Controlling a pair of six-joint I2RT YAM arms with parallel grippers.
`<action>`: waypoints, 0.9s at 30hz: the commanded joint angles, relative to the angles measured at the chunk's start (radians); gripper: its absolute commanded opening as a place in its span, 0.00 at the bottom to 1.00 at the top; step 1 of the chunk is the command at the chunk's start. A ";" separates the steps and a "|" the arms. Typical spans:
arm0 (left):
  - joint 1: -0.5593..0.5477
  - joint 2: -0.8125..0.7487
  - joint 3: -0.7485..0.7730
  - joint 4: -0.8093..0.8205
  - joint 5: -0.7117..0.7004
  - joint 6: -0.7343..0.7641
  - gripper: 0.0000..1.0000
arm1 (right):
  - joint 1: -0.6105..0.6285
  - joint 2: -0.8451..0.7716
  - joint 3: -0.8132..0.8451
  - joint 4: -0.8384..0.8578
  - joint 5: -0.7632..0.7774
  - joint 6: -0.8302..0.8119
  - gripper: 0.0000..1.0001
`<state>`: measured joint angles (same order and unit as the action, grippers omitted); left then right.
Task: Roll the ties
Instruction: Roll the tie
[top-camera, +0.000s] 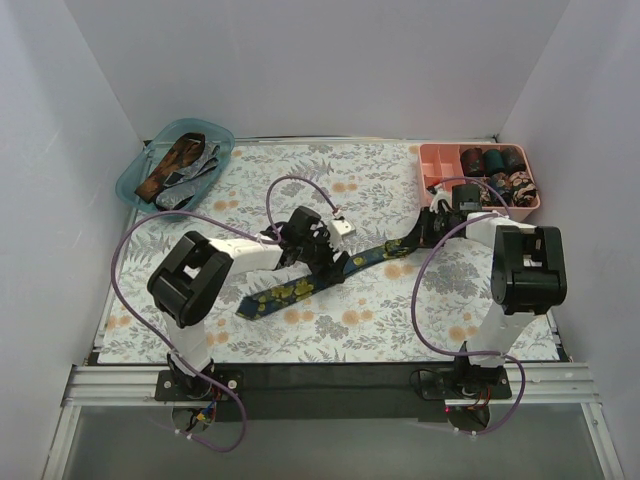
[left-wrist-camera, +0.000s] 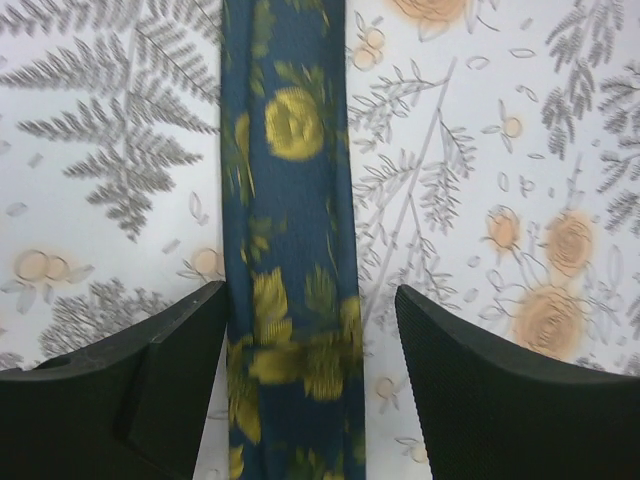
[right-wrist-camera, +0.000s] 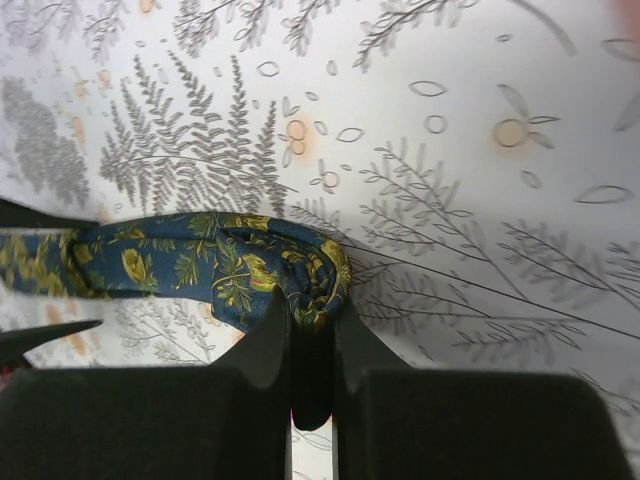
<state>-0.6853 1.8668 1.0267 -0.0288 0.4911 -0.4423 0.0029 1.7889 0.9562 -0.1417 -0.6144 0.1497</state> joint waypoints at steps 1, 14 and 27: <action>-0.022 -0.043 -0.069 -0.168 0.015 -0.105 0.63 | -0.004 -0.061 0.070 -0.148 0.215 -0.105 0.01; -0.022 -0.300 -0.152 -0.230 -0.287 -0.217 0.69 | 0.186 -0.175 0.136 -0.251 0.600 -0.266 0.01; -0.022 -0.336 -0.237 -0.312 -0.322 -0.305 0.36 | 0.394 -0.233 0.164 -0.257 0.916 -0.432 0.01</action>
<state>-0.7082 1.5288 0.8013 -0.3153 0.1894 -0.7147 0.3595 1.5841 1.0859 -0.3996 0.1905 -0.2176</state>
